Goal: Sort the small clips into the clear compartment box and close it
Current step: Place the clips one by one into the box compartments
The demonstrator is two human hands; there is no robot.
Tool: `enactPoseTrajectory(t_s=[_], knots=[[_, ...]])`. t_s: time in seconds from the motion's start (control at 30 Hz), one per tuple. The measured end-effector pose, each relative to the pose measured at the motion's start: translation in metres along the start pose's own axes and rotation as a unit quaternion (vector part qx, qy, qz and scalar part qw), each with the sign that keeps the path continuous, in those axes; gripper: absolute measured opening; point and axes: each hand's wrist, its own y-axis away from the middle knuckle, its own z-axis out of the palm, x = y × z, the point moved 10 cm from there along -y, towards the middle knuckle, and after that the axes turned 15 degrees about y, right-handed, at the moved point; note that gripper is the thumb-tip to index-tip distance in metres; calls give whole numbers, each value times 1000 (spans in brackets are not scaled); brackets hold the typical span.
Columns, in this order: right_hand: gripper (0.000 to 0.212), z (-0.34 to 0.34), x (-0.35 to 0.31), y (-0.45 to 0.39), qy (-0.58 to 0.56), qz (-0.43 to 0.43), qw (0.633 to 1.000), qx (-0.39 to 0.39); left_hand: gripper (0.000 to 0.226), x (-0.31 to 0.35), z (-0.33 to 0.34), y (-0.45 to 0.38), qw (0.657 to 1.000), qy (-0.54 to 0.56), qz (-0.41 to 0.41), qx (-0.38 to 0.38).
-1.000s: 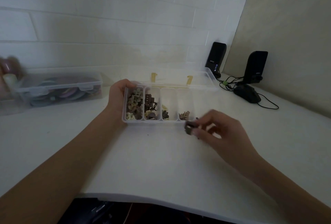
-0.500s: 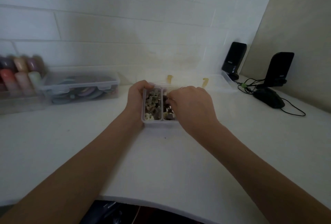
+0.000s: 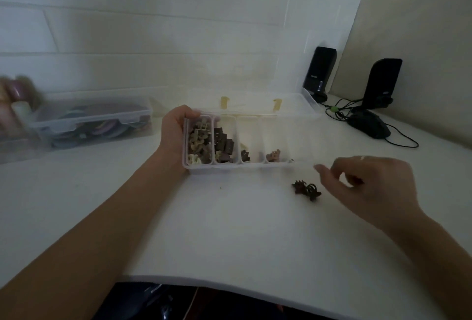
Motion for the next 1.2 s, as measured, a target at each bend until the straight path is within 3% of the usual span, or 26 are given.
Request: enactPoseTrajectory(t_s=[0.07, 0.17, 0.23, 0.33, 0.53, 0.83, 1.07, 1.2], knots=[[44, 13, 14, 1, -15, 27, 998, -62, 19, 1, 1, 2, 1000, 9, 2, -3], [44, 51, -1, 7, -19, -4, 975, -222, 18, 1, 2, 3, 1000, 12, 3, -11], [37, 65, -13, 11, -38, -26, 966, -256, 17, 2, 2, 3, 1000, 10, 5, -15], [21, 63, -21, 8, -93, -40, 970, -221, 21, 3, 4, 4, 1000, 14, 3, -23], [13, 64, -29, 8, -177, -34, 961, -207, 18, 6, 5, 6, 1000, 12, 18, -23], [26, 52, -33, 6, -309, 7, 934, -182, 17, 6, 5, 6, 1000, 14, 17, -22], [36, 58, -34, 4, -422, 57, 882, -201, 16, 5, -1, 1, 1000, 14, 15, -22], [29, 53, -31, 1, -446, 65, 877, -166, 16, 5, -1, 2, 1000, 17, 10, -19]])
